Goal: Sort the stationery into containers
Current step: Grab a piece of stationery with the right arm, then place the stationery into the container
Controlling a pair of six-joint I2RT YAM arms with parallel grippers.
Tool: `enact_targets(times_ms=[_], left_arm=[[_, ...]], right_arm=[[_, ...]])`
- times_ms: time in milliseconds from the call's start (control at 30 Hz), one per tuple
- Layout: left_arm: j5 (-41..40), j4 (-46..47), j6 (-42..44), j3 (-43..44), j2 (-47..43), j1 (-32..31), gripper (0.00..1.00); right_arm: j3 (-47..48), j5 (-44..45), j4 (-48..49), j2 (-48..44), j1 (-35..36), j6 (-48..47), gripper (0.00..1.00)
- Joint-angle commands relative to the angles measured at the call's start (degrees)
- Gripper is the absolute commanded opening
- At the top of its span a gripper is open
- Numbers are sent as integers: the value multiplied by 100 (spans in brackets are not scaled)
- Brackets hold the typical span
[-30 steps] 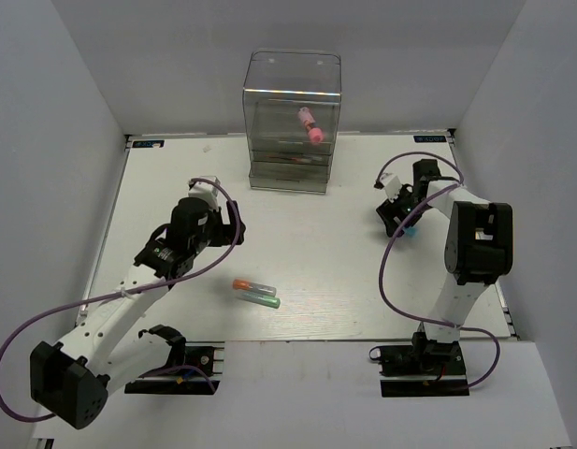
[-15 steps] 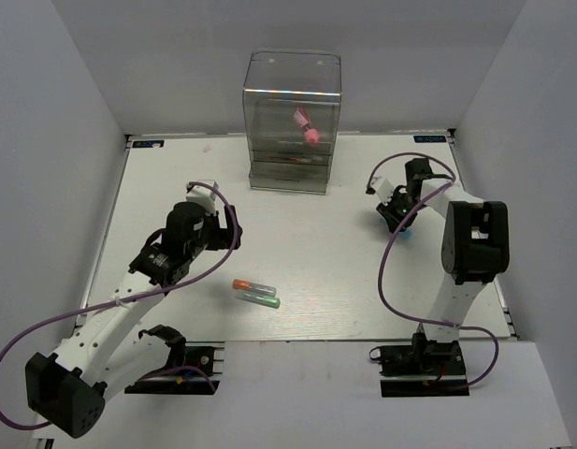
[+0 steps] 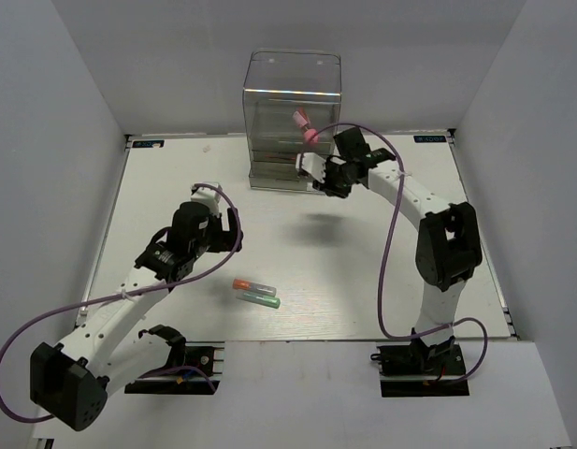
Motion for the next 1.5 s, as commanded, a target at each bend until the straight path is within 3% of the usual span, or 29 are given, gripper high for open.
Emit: enact_targets(times_ms=[0,267,467,700,800,833,900,933,1033,1200,1300,1333,1367,1400,1467], left_arm=[[-19,-16,62,-33,30,11,99],[288,-121,-340,-33,242,11,99],[1141,185,-2071,-762,-478,11,99],[922,81,-3468,-1280,-1200,11,99],[922,81,-4022,-1518,-1200,-50,99],[922,202,-4172,-1588,-1200,-51,99],[974,265,-4419,-1703,-1148,-51,99],[974,326,-4664,-1756,-1078,-51,99],[974,449,-4981,-1756,-989,-51,99],[835,503,-5333,-1651,-621,-104,99],[711,82,-5527,-1388,-209,-104,98],[711,-102,-5580,-1291,-77,-104,98],[711,-469,-5580,-1090,64,-104,98],[624,-673,-5632,-984,205,-104,96],[570,-990,-5633,-712,591,-104,95]], right_arm=[[548,266,685,304,211,103,0],[1138,917,1977,1182,555,-459,0],[1630,996,2551,1780,626,-723,0],[2061,987,2604,2326,669,-926,1],[2018,934,2551,2388,652,-891,19],[2000,926,2560,2414,643,-856,39],[1904,917,2560,2370,634,-812,54],[1895,873,2551,2300,643,-672,59],[1711,689,2551,2090,617,-416,62],[1133,408,2551,1249,599,302,62],[466,250,2717,477,573,1099,55],[306,205,2735,315,555,1296,49],[165,127,2788,-217,546,1698,32],[-246,100,2832,-371,494,2129,24],[-1098,-119,3008,-1061,467,2578,16]])
